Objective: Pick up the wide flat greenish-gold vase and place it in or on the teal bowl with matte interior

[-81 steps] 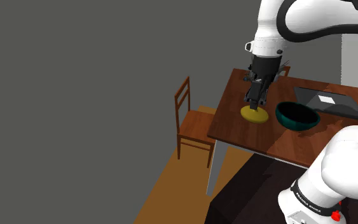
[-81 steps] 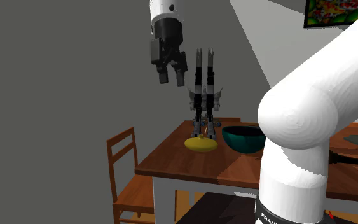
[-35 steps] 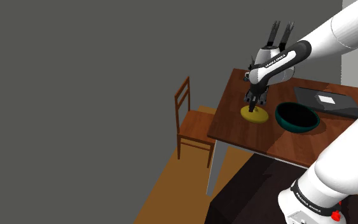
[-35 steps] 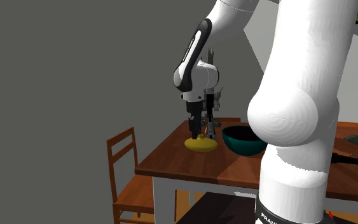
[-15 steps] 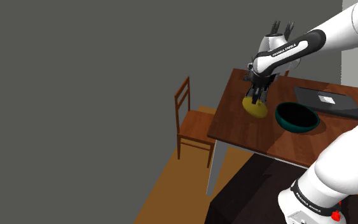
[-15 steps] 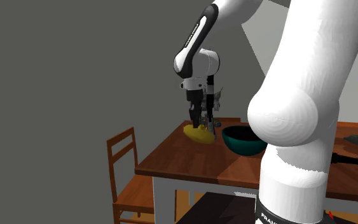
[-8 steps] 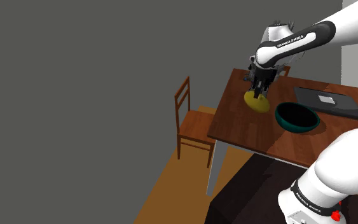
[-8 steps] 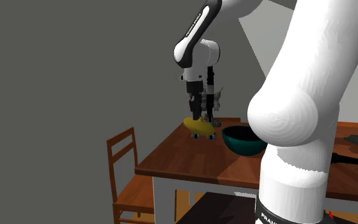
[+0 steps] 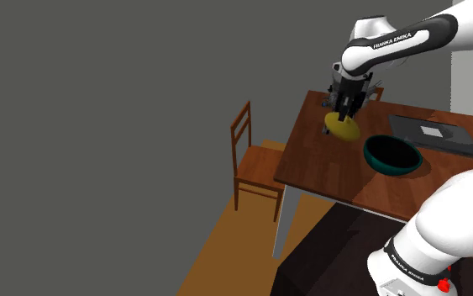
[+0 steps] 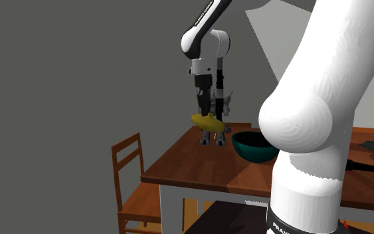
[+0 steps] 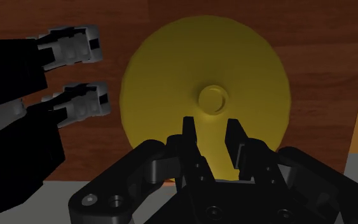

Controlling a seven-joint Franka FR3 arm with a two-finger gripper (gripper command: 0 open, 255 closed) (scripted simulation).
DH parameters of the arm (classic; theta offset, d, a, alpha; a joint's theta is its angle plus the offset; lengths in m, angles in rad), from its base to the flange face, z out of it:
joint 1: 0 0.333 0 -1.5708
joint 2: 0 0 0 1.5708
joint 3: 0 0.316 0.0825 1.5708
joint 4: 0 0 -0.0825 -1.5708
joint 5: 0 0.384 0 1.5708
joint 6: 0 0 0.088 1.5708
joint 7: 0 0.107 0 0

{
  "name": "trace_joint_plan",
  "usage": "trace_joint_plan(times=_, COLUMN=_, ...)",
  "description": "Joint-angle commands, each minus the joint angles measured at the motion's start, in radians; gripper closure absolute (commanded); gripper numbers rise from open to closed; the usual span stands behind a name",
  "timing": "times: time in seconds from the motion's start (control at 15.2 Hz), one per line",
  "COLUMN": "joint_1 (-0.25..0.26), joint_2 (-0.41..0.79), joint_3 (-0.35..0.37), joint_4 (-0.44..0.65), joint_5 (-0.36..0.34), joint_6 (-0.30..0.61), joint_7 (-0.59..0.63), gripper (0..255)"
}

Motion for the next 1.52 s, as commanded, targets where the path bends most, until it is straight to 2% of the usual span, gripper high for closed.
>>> trace_joint_plan(times=0.0, joint_1=0.0, joint_2=-0.009, joint_3=0.002, joint_4=0.024, joint_5=0.0, joint_6=-0.032, joint_7=-0.004, gripper=255)
trace_joint_plan(times=0.4, joint_1=0.002, joint_2=-0.029, joint_3=0.01, joint_4=0.079, joint_5=0.002, joint_6=-0.107, joint_7=-0.007, gripper=255)
trace_joint_plan(times=0.99, joint_1=-0.102, joint_2=-0.231, joint_3=-0.076, joint_4=-0.012, joint_5=-0.097, joint_6=-0.186, joint_7=-0.152, gripper=255)
trace_joint_plan(times=1.39, joint_1=-0.172, joint_2=-0.328, joint_3=-0.146, joint_4=-0.02, joint_5=-0.161, joint_6=-0.246, joint_7=-0.269, gripper=255)
trace_joint_plan(times=1.45, joint_1=-0.173, joint_2=-0.327, joint_3=-0.149, joint_4=-0.033, joint_5=-0.163, joint_6=-0.233, joint_7=-0.268, gripper=255)
